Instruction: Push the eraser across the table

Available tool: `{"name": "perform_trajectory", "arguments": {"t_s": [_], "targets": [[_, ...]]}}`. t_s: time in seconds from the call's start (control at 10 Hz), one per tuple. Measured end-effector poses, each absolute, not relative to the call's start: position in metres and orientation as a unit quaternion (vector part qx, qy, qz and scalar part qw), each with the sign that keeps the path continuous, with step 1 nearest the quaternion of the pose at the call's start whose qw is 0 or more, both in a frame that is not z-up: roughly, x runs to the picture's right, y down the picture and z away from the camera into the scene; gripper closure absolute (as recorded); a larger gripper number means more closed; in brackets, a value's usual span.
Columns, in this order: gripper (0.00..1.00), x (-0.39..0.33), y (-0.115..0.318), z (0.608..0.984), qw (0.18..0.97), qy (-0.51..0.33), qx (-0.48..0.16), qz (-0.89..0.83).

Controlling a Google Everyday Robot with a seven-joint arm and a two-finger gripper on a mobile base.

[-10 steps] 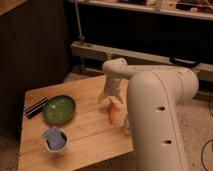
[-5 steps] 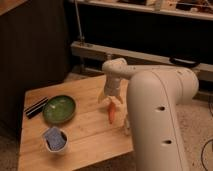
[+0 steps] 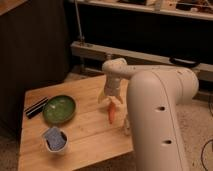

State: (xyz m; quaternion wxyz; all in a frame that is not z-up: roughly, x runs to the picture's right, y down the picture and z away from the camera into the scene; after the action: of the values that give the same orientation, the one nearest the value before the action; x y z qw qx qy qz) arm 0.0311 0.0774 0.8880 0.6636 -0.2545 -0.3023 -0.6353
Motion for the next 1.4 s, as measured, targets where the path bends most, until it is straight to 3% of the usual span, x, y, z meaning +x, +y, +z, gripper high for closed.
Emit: {"name": "perform_trajectory", "arguments": {"t_s": [0.7,1.0,1.4], "targets": [[0.2,0.029,0.076,0.888,0.661,-0.301,-0.248,-0.641],[0.2,0.002,0.048,0.87,0.651,-0.274,-0.177,-0.686],[0.2,-0.069,-0.017,0.81,0.627,-0.224,-0.057,-0.744]]}}
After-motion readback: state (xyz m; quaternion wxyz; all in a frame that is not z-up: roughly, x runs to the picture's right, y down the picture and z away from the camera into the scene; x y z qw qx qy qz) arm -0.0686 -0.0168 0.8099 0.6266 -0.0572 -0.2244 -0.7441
